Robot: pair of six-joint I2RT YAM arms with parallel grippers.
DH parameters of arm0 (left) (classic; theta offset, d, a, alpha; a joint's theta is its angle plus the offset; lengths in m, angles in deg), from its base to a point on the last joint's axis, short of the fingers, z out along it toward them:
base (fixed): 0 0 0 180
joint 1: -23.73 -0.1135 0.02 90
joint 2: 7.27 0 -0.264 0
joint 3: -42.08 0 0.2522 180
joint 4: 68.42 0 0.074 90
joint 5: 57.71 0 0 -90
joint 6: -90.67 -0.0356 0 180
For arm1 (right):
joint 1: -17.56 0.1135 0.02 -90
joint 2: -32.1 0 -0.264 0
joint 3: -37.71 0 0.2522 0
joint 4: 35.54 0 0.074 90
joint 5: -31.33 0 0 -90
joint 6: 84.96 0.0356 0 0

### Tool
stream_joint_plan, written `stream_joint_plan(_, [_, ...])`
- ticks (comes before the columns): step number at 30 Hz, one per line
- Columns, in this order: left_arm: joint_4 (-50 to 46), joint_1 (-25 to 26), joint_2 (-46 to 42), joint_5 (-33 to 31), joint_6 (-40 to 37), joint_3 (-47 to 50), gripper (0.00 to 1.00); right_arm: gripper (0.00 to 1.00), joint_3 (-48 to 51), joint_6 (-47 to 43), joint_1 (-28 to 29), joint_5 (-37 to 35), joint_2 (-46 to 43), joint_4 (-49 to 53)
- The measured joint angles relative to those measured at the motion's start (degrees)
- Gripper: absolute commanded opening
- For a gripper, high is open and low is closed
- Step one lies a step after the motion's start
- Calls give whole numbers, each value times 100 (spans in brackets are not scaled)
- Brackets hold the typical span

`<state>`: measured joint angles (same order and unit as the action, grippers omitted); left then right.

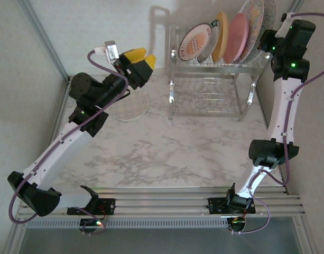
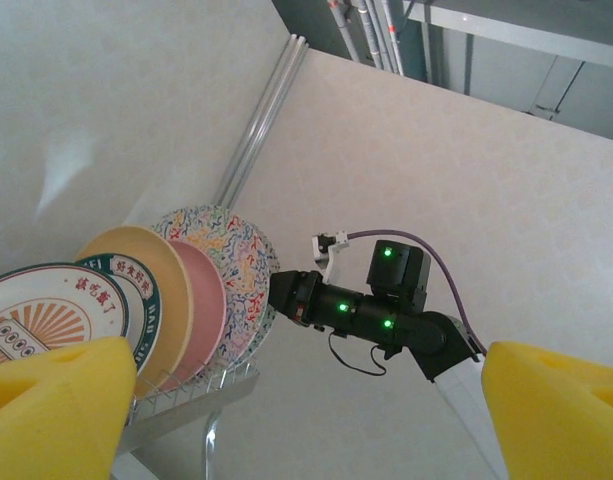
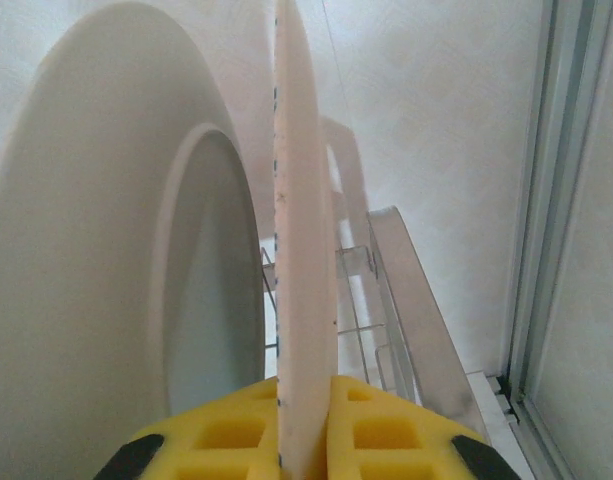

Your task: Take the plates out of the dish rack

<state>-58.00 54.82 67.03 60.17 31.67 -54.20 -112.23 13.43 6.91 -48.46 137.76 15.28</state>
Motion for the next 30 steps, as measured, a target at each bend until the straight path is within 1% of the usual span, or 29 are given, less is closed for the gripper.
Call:
stream_joint_plan(3, [-2, 0, 0, 0, 0, 0, 90, 0, -13, -31, 22, -70, 0, 4])
stream_joint_plan(7, [0, 0, 0, -2, 0, 0, 90, 0, -76, -181, 142, -297, 7, 46])
stream_joint_plan(14, [0, 0, 0, -4, 2, 2, 90, 0, -68, -675, 479, -1043, -15, -22])
stream_joint_plan(20, [2, 0, 2, -15, 4, 2, 90, 0, 192, -975, 730, -1681, -199, -157])
stream_joint_plan(30, [2, 0, 55, -22, 24, 2, 90, 0, 219, -1097, 837, -2116, -435, -216])
